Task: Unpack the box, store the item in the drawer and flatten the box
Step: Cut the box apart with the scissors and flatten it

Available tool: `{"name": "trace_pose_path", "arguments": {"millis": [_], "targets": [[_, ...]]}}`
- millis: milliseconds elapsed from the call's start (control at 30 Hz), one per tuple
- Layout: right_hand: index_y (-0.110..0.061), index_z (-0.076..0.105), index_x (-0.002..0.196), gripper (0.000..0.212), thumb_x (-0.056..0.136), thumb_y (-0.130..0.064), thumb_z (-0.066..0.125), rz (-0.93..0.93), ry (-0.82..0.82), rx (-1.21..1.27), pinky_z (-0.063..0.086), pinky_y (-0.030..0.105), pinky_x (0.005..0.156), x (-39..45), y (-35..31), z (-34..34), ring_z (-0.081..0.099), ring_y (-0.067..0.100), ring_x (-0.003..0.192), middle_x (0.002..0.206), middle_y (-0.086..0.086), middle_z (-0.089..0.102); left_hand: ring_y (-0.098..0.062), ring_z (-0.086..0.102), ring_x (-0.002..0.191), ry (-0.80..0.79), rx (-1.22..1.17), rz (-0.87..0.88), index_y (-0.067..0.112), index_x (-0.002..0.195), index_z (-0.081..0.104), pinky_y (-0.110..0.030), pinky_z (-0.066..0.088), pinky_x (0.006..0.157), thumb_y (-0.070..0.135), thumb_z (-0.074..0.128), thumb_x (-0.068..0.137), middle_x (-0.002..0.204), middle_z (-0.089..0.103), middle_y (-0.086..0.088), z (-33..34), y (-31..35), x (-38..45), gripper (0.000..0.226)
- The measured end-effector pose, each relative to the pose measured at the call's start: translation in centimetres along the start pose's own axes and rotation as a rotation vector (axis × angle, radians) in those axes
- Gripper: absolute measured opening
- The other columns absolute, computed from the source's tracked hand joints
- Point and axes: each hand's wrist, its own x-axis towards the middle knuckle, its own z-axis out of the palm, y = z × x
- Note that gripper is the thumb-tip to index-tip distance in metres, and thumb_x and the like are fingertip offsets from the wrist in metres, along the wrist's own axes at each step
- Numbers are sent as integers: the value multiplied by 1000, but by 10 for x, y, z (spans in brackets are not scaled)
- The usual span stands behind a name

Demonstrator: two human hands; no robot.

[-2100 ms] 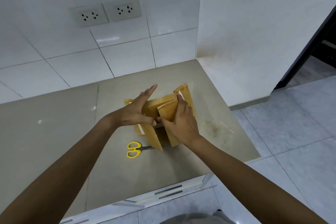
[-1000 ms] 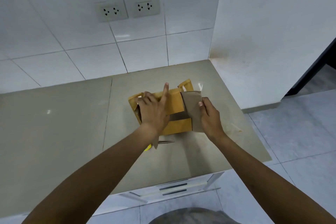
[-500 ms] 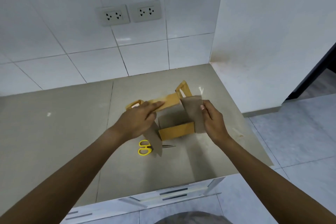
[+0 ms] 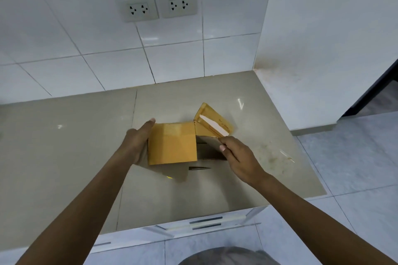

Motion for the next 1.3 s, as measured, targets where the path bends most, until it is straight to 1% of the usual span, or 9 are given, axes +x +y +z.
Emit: {"name": "trace_pose_path", "arguments": {"millis": [167,267,433,567,800,967,1100,1233,1300], "targets": [[-23,58,120,33,97,-40,42,-62,-74,-21,51,30,89,-5,-5,7,53,4,108,122,-5,59,-27,64,98,-254,-152,-202,24,122,57,-37,54,65,69,68,70,116,64,-7,-9,-16,13,69],[-23,61,121,41,97,-47,36,-30,-156,-39,47,37,96,-5,-8,13,52,10,118,127,-6,58,-30,62,106,-281,-158,-212,27,129,55,-42,55,76,65,63,78,123,62,-8,-17,-30,22,64],[-33,53,130,50,95,-57,27,49,-279,-94,41,37,106,0,-8,31,41,11,131,142,-9,46,-34,61,101,-322,-161,-305,21,132,45,-45,53,70,53,58,88,117,60,-13,-27,-62,27,57],[-35,44,138,50,97,-57,27,106,-360,-251,35,41,112,5,-1,43,30,16,141,153,-7,33,-35,51,120,-370,-158,-180,40,149,26,-54,47,93,36,54,97,144,44,-8,-26,-85,32,59],[-40,24,145,71,83,-70,43,102,-506,-581,22,54,110,14,8,59,17,26,144,158,-2,18,-35,27,143,-276,717,306,39,152,15,-51,29,111,59,76,69,160,20,-7,-10,-95,32,105],[-43,13,146,99,65,-81,55,142,-584,-684,18,61,109,22,6,66,8,31,145,159,-1,9,-50,-4,144,-374,1119,227,57,144,-7,-64,24,112,79,73,48,157,-26,-13,6,-103,33,127],[-47,-10,146,109,64,-87,48,208,-694,-726,5,75,105,25,7,66,-12,32,147,161,-3,-17,-51,-4,143,-380,1288,272,60,139,-20,-66,26,110,85,66,47,153,-36,-8,17,-100,33,128],[-43,-26,143,104,69,-91,28,234,-735,-805,-8,79,101,20,5,76,-25,35,144,157,1,-31,-52,-20,141,-399,1400,80,64,124,-38,-83,16,99,91,63,38,148,-47,0,30,-97,32,135],[-42,-26,143,100,70,-90,22,241,-723,-813,-10,80,99,20,5,80,-27,36,143,156,2,-32,-52,-22,141,-459,1438,17,62,126,-38,-78,14,104,94,59,37,148,-48,-4,31,-88,38,136]]}}
